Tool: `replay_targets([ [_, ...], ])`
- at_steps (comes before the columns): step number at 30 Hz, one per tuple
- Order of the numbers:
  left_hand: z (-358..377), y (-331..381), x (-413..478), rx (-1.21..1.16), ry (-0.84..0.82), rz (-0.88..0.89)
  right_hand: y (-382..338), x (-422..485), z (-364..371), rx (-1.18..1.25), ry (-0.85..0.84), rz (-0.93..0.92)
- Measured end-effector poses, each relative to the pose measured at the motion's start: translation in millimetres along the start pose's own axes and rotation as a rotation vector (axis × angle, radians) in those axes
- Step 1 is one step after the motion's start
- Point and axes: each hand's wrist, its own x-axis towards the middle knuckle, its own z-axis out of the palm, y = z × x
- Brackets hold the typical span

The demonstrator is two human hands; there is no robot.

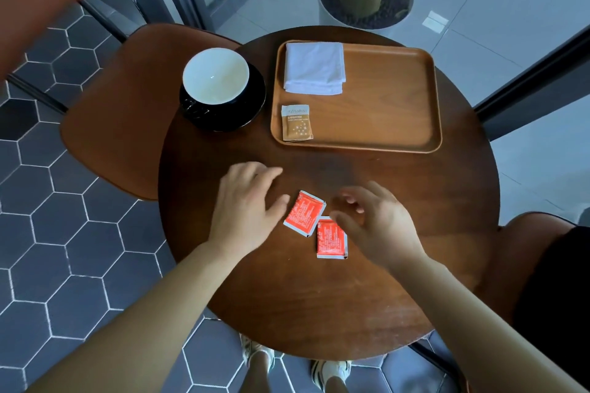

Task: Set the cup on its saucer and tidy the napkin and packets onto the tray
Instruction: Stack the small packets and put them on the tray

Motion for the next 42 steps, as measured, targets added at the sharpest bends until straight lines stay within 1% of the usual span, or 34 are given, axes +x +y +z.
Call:
replay_targets([
  [2, 0.1, 13.7, 2.1, -0.015, -0.112, 0.085, 3.0, -6.9, 3.3, -0.049, -0.036, 0.006],
  [5, 3.1, 21.9, 8.1, 0.039, -0.214, 0.12, 2.6, -12.4, 10.4, -0.077, -0.051, -0.007],
  [9, 3.5, 21.9, 11.0, 0.112, -0.238, 0.155, 0.9, -14.0, 16.3, -0.087, -0.043, -0.022],
  [13, 3.0, 22.9, 10.9, 0.11, -0.245, 0.169, 1.2, -18.4, 19.0, -0.146, -0.048, -0.047],
  [16, 3.9, 24.8, 9.2, 0.074, -0.227, 0.155, 3.0, -21.8, 21.2, -0.145, -0.029, -0.055],
  [20, 4.5, 29.6, 8.8, 0.054, -0.221, 0.141, 4.4, -21.7, 20.9, -0.09, -0.002, -0.007],
  [22, 3.1, 32.2, 8.7, 0.01, -0.217, 0.134, 4.5, -21.1, 16.6, -0.025, 0.031, 0.033],
  [25, -3.0, 37.4, 5.3, -0.186, -0.138, 0.073, 7.6, -19.4, 4.6, 0.134, 0.183, 0.086],
  [27, -6.2, 42.3, 0.8, -0.246, -0.024, 0.077, 7.9, -19.1, -4.5, 0.153, 0.3, 0.042],
  [28, -6.5, 44.8, -2.7, -0.232, 0.024, 0.115, 8.3, -19.1, -7.2, 0.147, 0.315, 0.005],
  [29, -4.7, 46.7, -7.4, -0.205, 0.05, 0.164, 9.2, -19.7, -8.3, 0.135, 0.286, -0.03],
  [30, -1.4, 47.7, -13.6, -0.175, 0.046, 0.219, 10.8, -21.2, -7.9, 0.119, 0.224, -0.053],
  [32, 7.6, 45.2, -29.0, -0.151, -0.012, 0.319, 16.1, -28.7, -5.3, 0.097, 0.089, -0.061],
  [34, 16.1, 37.8, -44.1, -0.171, -0.026, 0.356, 24.6, -39.4, -3.3, 0.079, 0.058, -0.072],
  [36, 20.1, 32.6, -53.5, -0.204, 0.037, 0.299, 32.2, -47.2, -2.7, 0.087, 0.113, -0.051],
  [39, 21.7, 31.0, -52.7, -0.19, 0.118, 0.141, 39.9, -45.5, -1.7, 0.172, 0.241, 0.092],
  [40, 21.6, 32.2, -48.6, -0.172, 0.118, 0.095, 39.9, -41.6, -1.4, 0.189, 0.253, 0.139],
  [42, 21.1, 35.3, -38.7, -0.134, 0.058, 0.045, 36.9, -31.8, 0.3, 0.151, 0.215, 0.164],
])
